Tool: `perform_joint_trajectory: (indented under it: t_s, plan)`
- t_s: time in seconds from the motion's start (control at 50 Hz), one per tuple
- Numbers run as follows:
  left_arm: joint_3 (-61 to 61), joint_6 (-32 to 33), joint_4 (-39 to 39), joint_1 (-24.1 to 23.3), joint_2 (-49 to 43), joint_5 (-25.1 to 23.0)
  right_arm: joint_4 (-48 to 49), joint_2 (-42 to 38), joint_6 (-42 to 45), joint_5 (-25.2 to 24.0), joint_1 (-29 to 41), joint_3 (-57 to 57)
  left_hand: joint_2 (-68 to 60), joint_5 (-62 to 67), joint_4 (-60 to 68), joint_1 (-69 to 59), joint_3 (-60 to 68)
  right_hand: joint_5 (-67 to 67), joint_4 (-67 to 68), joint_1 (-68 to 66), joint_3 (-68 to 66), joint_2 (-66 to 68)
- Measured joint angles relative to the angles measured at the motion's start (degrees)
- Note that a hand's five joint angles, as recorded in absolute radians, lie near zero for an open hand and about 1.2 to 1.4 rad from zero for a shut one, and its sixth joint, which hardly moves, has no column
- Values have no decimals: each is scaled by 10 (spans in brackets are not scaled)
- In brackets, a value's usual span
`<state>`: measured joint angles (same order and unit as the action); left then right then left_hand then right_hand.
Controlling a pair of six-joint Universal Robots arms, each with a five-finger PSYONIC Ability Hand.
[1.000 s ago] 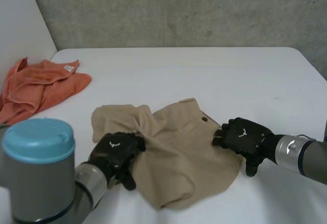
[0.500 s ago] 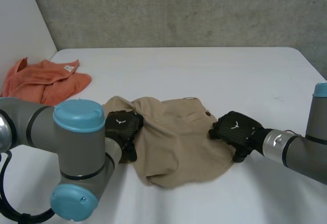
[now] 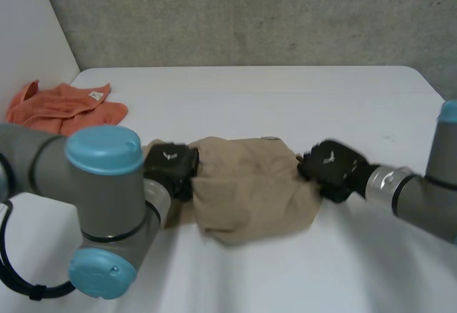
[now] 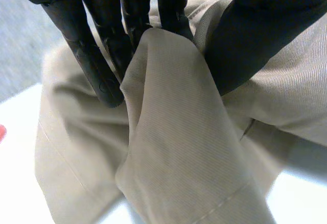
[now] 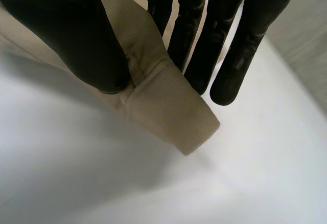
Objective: Fold the laundry.
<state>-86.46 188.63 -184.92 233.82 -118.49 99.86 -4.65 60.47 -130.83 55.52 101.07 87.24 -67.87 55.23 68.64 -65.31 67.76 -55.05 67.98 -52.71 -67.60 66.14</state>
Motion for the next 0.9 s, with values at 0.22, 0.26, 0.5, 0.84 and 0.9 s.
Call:
perform_joint_trajectory:
  t_s: [0.22, 0.26, 0.5, 0.84, 0.9]
  plan:
    - [20, 1, 48, 21, 155, -20, -115, 157, -88, 17, -6, -83, -2, 0, 0, 0, 0, -4, 0, -10, 0, 0]
    - [26, 1, 72, 29, 175, -36, -162, 174, -91, 28, -5, -109, -2, 0, 0, 0, 0, -10, 0, -13, 0, 0]
    - [50, 5, 149, 73, 165, -126, -330, 122, -86, 96, 26, -226, -2, 0, 0, 0, 0, -11, 0, -17, 0, 0]
    - [317, 56, -49, 110, 6, -83, 54, -28, -228, 216, 126, -430, -3, 0, 2, 0, 0, -11, 0, -20, 0, 13]
    - [340, 55, -150, 114, 26, -72, 171, -16, -262, 227, 127, -440, -3, 0, 2, 0, 0, -12, 0, -27, -2, 13]
